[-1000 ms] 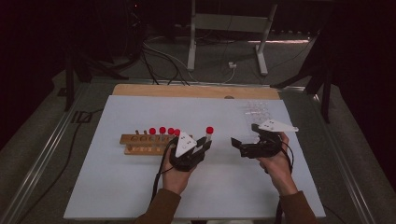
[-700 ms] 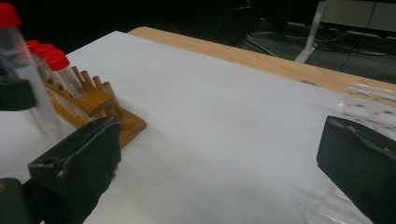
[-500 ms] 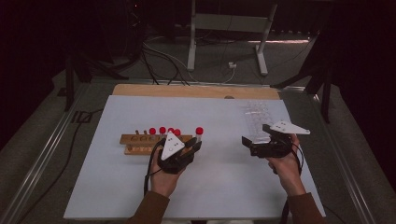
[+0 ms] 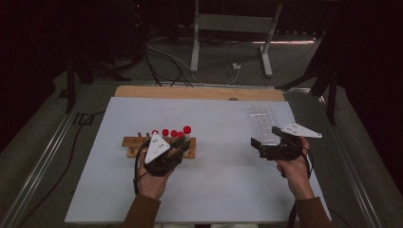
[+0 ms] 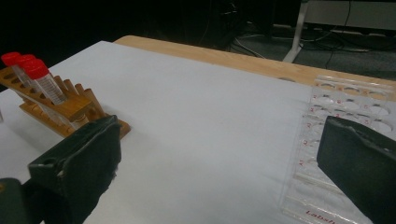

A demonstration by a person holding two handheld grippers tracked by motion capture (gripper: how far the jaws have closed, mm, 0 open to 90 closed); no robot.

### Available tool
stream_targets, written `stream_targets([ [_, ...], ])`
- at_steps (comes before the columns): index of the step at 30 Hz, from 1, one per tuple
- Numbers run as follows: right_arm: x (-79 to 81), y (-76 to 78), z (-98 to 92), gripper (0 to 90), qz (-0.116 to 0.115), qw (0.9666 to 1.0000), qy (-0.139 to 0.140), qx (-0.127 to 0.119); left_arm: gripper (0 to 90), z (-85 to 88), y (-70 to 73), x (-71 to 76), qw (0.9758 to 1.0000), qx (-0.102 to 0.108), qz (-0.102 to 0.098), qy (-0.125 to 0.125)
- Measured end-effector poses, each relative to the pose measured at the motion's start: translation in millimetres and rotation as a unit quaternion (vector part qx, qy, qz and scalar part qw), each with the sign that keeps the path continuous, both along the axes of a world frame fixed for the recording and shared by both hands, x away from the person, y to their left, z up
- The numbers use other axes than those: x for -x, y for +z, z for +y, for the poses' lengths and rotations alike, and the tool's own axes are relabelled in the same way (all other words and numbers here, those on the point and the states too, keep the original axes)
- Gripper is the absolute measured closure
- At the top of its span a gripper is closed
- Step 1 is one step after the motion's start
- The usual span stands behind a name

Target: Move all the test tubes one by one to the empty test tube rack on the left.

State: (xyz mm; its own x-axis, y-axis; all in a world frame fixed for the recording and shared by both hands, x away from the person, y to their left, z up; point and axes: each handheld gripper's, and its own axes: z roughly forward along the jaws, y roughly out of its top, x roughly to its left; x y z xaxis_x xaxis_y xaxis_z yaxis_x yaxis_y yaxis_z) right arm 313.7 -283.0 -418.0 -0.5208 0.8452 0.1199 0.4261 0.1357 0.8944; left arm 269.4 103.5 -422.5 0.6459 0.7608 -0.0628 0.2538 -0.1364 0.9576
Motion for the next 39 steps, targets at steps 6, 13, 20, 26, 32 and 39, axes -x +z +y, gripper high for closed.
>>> stream_targets([
  [6,0.0,-0.3,-2.1,0.0,0.0,1.0,-0.002,-0.004,76.0,23.4,7.6,-0.1,0.9999,0.011,-0.009,0.008],
  [13,0.2,-1.5,-3.6,0.0,0.001,1.0,-0.004,-0.004,75.9,46.5,12.1,-0.4,0.999,0.013,-0.026,0.033],
  [20,-0.3,-2.2,-5.0,0.0,-0.002,0.9999,-0.011,-0.005,75.9,64.8,11.7,-2.1,0.9972,0.017,-0.037,0.063],
  [26,-0.4,-2.7,-5.2,0.0,-0.003,0.9999,-0.013,-0.006,75.9,74.4,7.0,-3.4,0.9938,0.018,-0.054,0.096],
  [32,0.0,-3.2,-5.0,0.0,-0.003,0.9999,-0.014,-0.006,75.9,84.4,1.7,-7.3,0.9904,0.022,-0.059,0.123],
  [39,0.6,-3.4,-4.7,0.0,-0.004,0.9999,-0.015,-0.007,75.9,90.5,-7.9,-13.6,0.9882,0.018,-0.055,0.142],
])
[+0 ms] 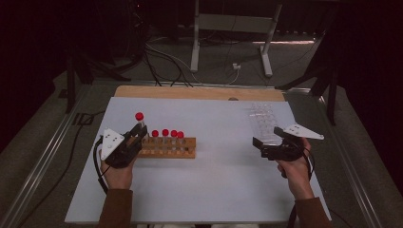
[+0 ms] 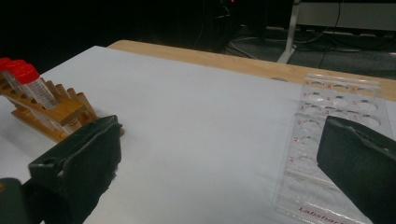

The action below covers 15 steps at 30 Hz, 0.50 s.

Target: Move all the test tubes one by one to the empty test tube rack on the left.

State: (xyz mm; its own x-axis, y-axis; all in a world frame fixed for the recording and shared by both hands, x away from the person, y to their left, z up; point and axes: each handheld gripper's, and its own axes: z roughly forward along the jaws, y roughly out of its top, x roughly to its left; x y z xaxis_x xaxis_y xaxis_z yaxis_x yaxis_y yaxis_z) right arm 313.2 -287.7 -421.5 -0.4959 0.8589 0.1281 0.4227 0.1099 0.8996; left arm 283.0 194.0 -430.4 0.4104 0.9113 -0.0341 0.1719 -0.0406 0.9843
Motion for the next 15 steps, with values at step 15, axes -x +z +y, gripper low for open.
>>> stream_targets([
  [15,0.3,-0.8,-0.6,0.0,-0.001,1.0,0.003,-0.002,75.9,4.6,-25.3,-13.1,0.9993,-0.005,0.033,0.019],
])
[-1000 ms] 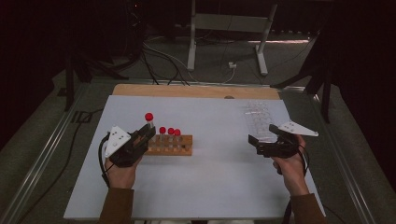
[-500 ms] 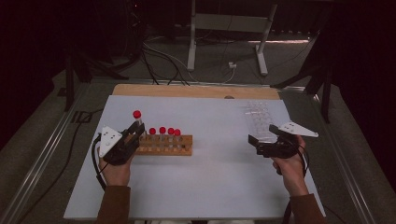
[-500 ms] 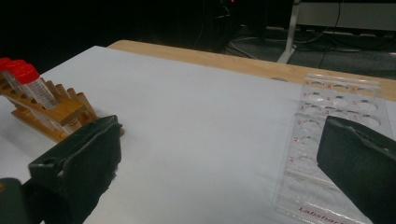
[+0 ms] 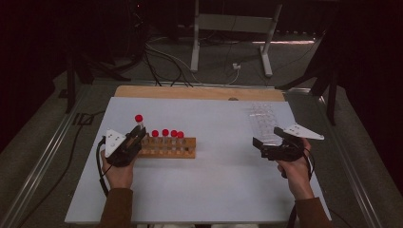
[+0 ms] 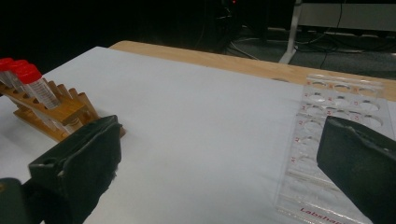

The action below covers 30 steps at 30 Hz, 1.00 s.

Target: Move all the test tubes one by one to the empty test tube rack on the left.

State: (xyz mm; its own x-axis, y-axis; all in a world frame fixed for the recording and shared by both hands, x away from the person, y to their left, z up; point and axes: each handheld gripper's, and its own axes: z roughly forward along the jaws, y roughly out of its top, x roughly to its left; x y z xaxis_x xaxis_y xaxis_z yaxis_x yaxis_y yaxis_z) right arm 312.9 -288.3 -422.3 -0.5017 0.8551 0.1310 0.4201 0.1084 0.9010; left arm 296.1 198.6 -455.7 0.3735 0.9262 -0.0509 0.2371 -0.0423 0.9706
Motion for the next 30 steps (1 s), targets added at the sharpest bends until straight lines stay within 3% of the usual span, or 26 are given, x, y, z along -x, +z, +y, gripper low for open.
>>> stream_targets([
  [14,0.4,-3.8,4.2,0.0,0.004,1.0,0.007,0.003,75.7,-5.6,-24.1,-1.4,0.9985,-0.03,0.045,-0.002],
  [20,1.2,-2.7,3.2,0.0,0.001,1.0,0.006,0.002,75.1,-6.7,-30.3,0.6,0.9978,-0.041,0.052,-0.002],
  [30,1.8,-1.7,2.1,0.0,-0.001,1.0,0.005,0.0,72.9,-6.1,-30.2,1.6,0.9978,-0.039,0.054,-0.005],
])
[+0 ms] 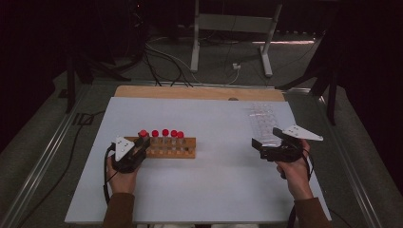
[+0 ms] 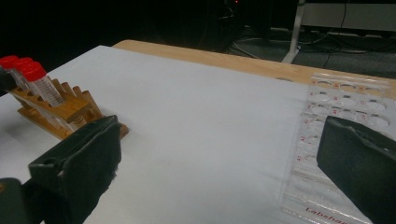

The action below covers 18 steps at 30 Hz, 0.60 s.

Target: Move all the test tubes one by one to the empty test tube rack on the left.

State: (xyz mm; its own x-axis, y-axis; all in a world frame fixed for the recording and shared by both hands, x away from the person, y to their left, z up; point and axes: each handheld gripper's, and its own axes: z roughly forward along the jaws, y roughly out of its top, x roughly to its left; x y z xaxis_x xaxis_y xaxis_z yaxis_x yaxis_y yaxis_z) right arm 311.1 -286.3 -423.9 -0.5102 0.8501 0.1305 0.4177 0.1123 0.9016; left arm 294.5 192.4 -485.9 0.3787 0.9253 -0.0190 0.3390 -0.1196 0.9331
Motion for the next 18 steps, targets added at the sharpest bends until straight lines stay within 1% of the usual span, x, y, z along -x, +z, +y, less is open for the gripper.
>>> stream_targets([
  [5,-0.1,-0.3,0.4,0.0,0.001,1.0,0.0,0.001,72.4,-0.1,0.5,-0.8,1.0,0.0,0.002,-0.002],
  [11,-0.2,-0.5,0.8,0.0,0.001,1.0,0.0,0.001,69.3,-0.3,0.8,-1.5,1.0,0.002,0.004,-0.004],
  [13,-0.1,-0.6,0.5,0.0,0.002,1.0,0.0,0.002,64.9,-0.7,1.1,-1.4,0.9999,0.006,0.005,-0.007],
  [15,0.0,-0.5,0.0,0.0,0.001,1.0,-0.001,0.001,57.6,-0.9,1.9,-1.1,0.9999,0.01,0.008,-0.006],
  [16,0.0,-0.5,-0.7,0.0,0.001,1.0,-0.001,0.0,54.0,-0.8,2.3,-0.3,0.9999,0.009,0.008,-0.005],
  [18,0.3,-0.6,-2.3,0.0,-0.001,1.0,-0.003,-0.002,49.1,1.2,3.5,0.7,0.9998,0.014,0.011,-0.006],
])
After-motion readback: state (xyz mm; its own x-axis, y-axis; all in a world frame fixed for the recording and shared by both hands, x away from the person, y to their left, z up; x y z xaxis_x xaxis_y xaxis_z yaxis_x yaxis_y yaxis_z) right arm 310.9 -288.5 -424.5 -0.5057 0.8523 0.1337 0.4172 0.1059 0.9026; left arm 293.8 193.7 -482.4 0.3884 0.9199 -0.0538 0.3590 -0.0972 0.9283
